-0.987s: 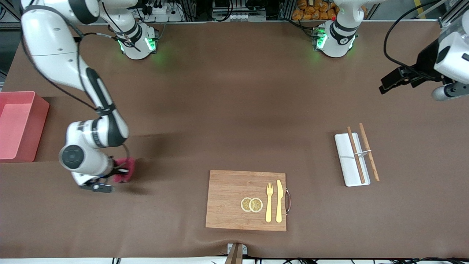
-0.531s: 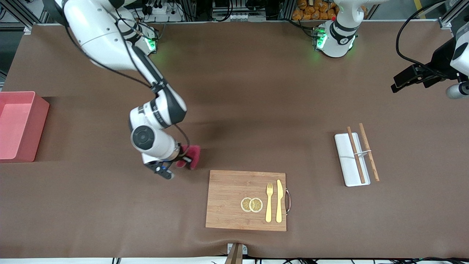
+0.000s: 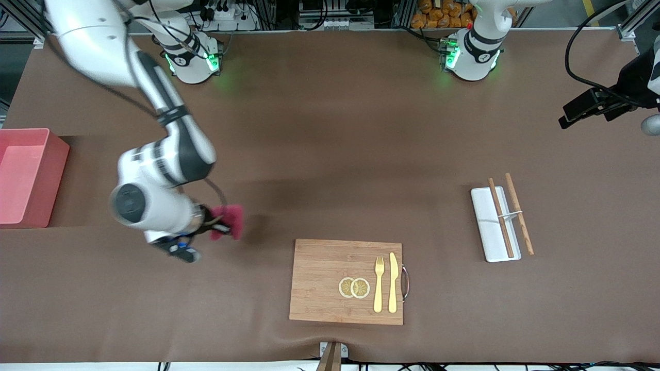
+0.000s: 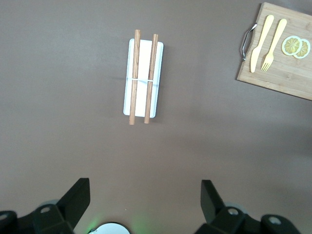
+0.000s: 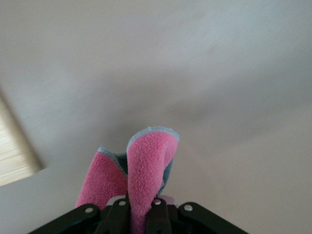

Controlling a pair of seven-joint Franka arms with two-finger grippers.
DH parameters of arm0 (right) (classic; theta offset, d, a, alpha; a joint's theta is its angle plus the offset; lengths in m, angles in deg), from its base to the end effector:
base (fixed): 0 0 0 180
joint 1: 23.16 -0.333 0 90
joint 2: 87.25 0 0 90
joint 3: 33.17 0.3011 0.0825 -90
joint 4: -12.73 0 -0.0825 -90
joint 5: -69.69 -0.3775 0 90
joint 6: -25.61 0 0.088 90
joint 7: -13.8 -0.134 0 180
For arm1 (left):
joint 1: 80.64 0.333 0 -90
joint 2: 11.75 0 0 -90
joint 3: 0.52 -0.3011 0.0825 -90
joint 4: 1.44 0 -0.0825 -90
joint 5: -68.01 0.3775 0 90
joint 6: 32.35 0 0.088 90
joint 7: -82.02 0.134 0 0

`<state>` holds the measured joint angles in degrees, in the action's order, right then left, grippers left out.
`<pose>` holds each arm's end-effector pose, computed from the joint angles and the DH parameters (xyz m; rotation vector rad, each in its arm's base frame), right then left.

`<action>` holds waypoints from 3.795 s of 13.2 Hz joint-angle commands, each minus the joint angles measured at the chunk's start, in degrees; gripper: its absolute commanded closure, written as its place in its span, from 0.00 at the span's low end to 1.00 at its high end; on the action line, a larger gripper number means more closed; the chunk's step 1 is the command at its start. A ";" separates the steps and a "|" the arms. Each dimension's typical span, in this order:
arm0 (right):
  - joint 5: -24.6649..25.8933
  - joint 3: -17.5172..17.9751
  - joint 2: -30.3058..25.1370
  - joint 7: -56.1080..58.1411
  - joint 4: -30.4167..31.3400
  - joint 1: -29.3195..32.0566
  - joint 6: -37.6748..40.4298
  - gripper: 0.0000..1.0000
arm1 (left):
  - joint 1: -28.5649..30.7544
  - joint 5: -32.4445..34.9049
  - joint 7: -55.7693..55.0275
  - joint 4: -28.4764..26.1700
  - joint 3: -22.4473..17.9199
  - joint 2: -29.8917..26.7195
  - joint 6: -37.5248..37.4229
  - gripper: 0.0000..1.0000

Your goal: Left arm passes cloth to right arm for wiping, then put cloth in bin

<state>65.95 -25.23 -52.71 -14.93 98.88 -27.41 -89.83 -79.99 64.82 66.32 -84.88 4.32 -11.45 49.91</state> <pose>0.6672 0.1375 0.2748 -2.9934 0.5140 0.1965 0.5328 -0.0470 0.6208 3.0762 0.2995 -0.0542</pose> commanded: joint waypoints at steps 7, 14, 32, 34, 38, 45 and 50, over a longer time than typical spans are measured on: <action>12.25 1.29 -2.98 52.50 -0.89 28.65 3.19 1.00 | -0.30 1.44 0.85 -0.67 0.17 -1.44 -0.35 0.00; 14.81 0.94 -1.76 85.84 -8.63 47.64 5.85 1.00 | -0.30 1.44 0.85 -0.84 0.17 -0.83 -0.35 0.00; 10.94 1.73 -7.27 80.09 -8.02 45.05 8.98 0.00 | -0.30 1.44 -0.21 -1.11 0.26 -1.09 -1.05 0.00; 11.03 1.82 -7.99 74.73 -7.84 41.89 11.72 0.00 | -0.21 1.44 -0.04 -1.02 0.26 -1.09 -1.31 0.00; 11.03 1.82 -8.69 59.19 -5.83 34.42 14.01 0.00 | -0.13 1.44 0.32 -1.11 -0.09 -0.92 -1.32 0.00; 7.36 2.43 -11.15 27.20 -4.86 20.53 22.53 0.00 | -0.04 1.70 0.93 -2.86 -0.27 -1.44 1.40 0.00; 3.83 2.43 -22.46 19.50 4.96 14.62 20.70 0.00 | -0.21 6.18 1.02 -5.40 0.87 -3.02 4.57 0.00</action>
<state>71.54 -22.38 -66.64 5.46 95.67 -12.59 -67.50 -80.21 69.29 66.40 -87.13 4.79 -11.74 52.42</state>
